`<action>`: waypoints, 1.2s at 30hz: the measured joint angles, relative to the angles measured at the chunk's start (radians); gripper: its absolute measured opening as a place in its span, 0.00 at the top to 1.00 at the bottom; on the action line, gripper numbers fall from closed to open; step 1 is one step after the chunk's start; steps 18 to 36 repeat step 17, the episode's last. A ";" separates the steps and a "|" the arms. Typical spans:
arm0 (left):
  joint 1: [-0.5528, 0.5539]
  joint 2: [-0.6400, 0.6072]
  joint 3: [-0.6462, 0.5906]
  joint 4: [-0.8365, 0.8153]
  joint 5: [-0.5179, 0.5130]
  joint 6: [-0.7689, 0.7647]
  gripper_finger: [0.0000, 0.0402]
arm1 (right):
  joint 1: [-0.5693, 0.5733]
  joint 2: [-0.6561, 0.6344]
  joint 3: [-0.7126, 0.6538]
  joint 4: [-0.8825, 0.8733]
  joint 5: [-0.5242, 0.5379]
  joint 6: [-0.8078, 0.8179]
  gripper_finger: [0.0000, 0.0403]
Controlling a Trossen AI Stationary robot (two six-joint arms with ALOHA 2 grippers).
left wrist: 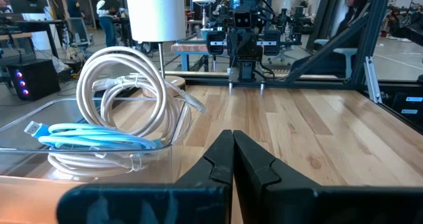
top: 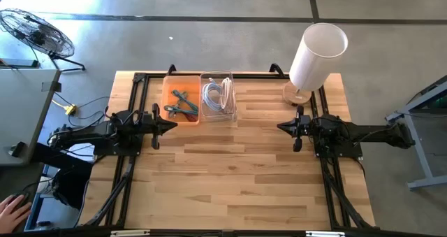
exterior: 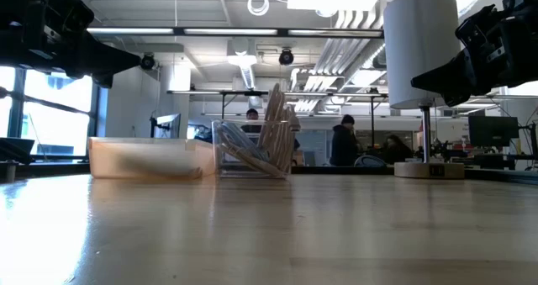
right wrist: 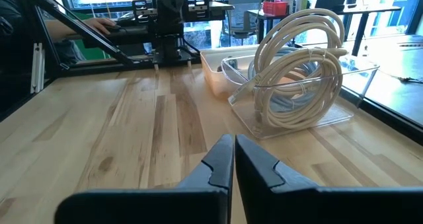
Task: Pick & Place USB Port
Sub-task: Return to Home Position
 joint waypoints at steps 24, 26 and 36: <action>0.000 0.000 0.000 0.000 0.000 0.000 1.00 | 0.000 0.000 0.000 0.000 0.000 0.000 0.98; 0.000 0.000 0.000 0.000 0.000 0.000 1.00 | 0.000 0.000 0.000 0.000 0.000 0.000 0.98; 0.000 0.000 0.000 0.000 0.000 0.000 1.00 | 0.000 0.000 0.000 0.000 0.000 0.000 0.98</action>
